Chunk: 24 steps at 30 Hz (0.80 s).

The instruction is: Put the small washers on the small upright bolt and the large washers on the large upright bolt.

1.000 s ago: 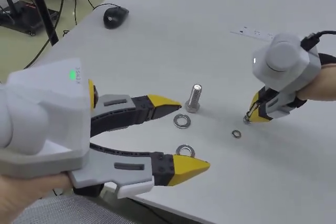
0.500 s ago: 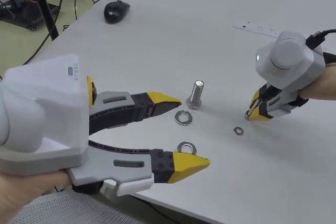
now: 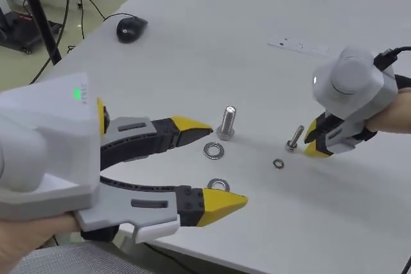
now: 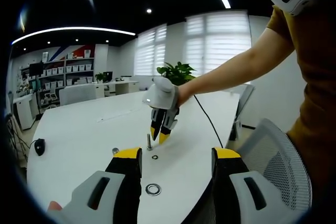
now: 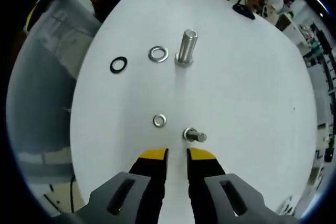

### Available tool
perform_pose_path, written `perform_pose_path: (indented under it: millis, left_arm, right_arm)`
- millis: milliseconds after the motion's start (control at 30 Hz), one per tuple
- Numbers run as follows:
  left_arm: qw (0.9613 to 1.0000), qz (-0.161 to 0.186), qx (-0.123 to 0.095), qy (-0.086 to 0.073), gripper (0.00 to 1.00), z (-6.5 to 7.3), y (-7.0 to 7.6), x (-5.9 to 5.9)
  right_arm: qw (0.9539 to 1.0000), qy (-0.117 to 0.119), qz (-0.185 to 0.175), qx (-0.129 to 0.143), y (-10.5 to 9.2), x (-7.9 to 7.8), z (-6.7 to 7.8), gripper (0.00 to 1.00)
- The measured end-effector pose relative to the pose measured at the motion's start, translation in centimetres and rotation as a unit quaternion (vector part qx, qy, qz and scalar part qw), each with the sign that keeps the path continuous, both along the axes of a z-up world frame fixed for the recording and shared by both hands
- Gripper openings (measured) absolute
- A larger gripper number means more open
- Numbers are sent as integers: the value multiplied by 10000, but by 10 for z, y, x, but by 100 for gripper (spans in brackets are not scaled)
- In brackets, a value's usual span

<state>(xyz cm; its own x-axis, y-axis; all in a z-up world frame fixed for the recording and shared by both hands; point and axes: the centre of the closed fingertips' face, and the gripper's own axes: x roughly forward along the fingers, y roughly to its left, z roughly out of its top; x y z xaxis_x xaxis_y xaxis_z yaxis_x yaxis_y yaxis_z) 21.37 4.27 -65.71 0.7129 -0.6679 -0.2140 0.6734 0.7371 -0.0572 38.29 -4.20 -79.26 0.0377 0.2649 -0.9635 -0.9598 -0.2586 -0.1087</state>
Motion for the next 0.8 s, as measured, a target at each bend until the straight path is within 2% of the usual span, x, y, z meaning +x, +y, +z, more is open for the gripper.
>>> perform_pose_path:
  millis: [200,400,800]
  left_arm:
    - [10000,5,10,-70,52,4,-1,-6]
    - [9999,35,37,-100,52,5,0,-9]
    - [9999,100,-25,-120,52,7,0,-9]
  right_arm:
    - [10000,91,21,-24,0,-21,-8,15]
    - [9997,234,-46,-5,7,-31,-16,16]
    - [9984,385,-422,9,18,-24,-30,17]
